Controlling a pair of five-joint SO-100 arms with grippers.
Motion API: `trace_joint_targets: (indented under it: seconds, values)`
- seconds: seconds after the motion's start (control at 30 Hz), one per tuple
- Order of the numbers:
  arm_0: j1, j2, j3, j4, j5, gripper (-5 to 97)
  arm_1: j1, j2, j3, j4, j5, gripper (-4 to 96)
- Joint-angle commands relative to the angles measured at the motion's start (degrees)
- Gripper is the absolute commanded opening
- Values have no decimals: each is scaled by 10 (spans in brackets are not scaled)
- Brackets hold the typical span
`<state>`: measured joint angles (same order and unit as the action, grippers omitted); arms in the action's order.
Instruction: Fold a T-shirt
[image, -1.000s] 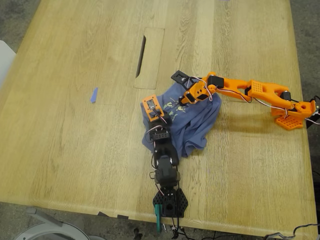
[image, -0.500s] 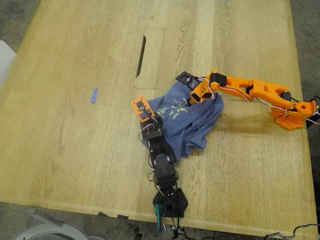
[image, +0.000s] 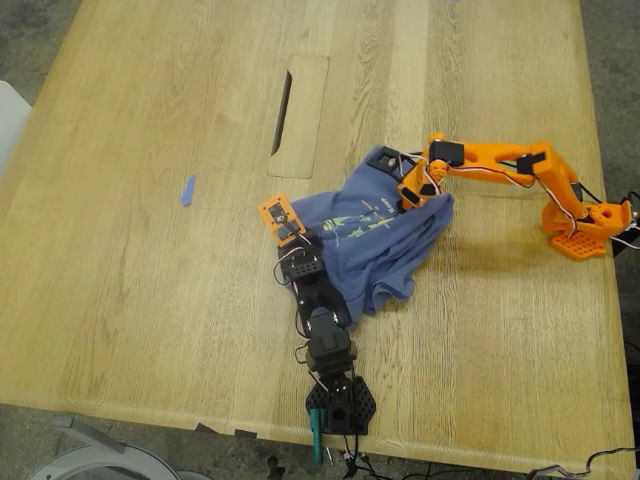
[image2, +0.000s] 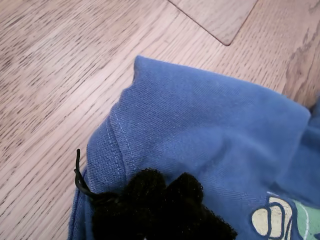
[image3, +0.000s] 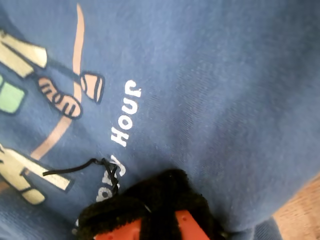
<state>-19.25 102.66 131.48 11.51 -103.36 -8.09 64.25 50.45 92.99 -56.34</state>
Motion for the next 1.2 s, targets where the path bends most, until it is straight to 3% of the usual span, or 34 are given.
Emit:
trace_joint_targets:
  seconds: [0.0,0.37,0.6,0.8,1.17]
  values:
    - [-15,34,-51,8,4,-1,-8,86,120,-33,-6,0]
    - [-28,13,-37,-4,4,0,0,362,625,-262,-10,0]
    - [-54,24,-27,1,4,0,32,512,794,-313,-13,0]
    - [-15,105,-32,66,5,0,68,449,642,-297,-25,0]
    - [140,359,-27,274,9,0,32,230,171,-150,-33,0]
